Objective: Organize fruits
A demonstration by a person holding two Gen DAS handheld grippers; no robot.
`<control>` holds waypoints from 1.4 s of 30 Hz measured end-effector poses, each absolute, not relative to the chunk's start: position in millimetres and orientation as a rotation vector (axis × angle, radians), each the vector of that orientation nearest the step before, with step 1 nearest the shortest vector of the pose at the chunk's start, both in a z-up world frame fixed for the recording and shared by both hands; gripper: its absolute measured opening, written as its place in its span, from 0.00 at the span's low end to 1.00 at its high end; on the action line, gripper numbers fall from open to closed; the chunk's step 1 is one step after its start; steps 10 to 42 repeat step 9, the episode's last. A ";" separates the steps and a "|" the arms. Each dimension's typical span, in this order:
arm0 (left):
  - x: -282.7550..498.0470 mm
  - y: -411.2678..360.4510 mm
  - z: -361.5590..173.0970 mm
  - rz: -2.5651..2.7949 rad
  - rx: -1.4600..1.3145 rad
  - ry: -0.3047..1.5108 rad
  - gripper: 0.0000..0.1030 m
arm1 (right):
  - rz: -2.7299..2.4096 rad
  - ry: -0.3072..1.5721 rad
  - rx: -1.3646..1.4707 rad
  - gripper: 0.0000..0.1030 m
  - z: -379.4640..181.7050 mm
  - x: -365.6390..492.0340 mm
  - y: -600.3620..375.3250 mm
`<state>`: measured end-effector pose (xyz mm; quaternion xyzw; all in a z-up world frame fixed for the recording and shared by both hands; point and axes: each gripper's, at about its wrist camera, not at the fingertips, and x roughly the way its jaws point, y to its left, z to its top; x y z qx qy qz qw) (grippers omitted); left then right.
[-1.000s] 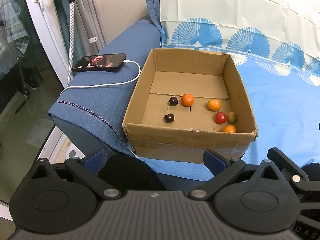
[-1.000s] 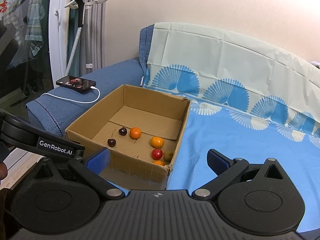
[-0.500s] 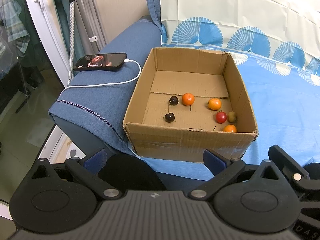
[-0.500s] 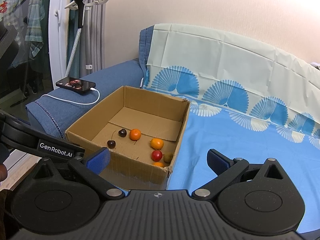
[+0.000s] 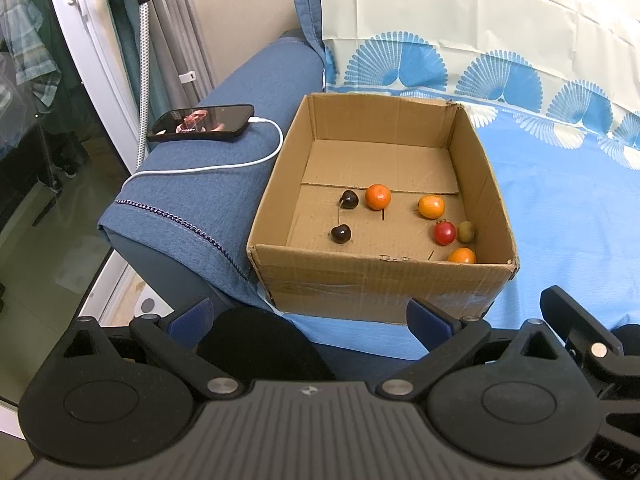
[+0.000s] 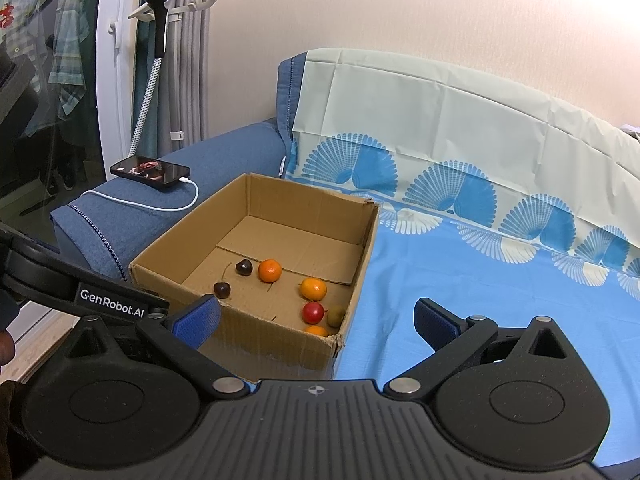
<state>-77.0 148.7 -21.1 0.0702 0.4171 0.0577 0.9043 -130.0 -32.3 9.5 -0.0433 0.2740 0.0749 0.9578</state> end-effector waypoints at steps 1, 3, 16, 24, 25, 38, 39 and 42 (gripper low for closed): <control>-76.9 148.7 -21.4 0.118 0.147 0.862 1.00 | 0.152 0.556 -0.088 0.99 9.0 -131.0 -32.7; -76.1 147.5 -22.0 0.120 0.148 0.866 1.00 | 0.151 0.555 -0.086 0.99 9.1 -130.5 -32.8; -73.9 142.7 -23.7 0.115 0.171 0.864 1.00 | 0.140 0.535 -0.064 0.99 10.0 -126.2 -35.1; -73.9 142.7 -23.7 0.115 0.171 0.864 1.00 | 0.140 0.535 -0.064 0.99 10.0 -126.2 -35.1; -73.9 142.7 -23.7 0.115 0.171 0.864 1.00 | 0.140 0.535 -0.064 0.99 10.0 -126.2 -35.1; -73.9 142.7 -23.7 0.115 0.171 0.864 1.00 | 0.140 0.535 -0.064 0.99 10.0 -126.2 -35.1; -73.9 142.7 -23.7 0.115 0.171 0.864 1.00 | 0.140 0.535 -0.064 0.99 10.0 -126.2 -35.1; -73.9 142.7 -23.7 0.115 0.171 0.864 1.00 | 0.140 0.535 -0.064 0.99 10.0 -126.2 -35.1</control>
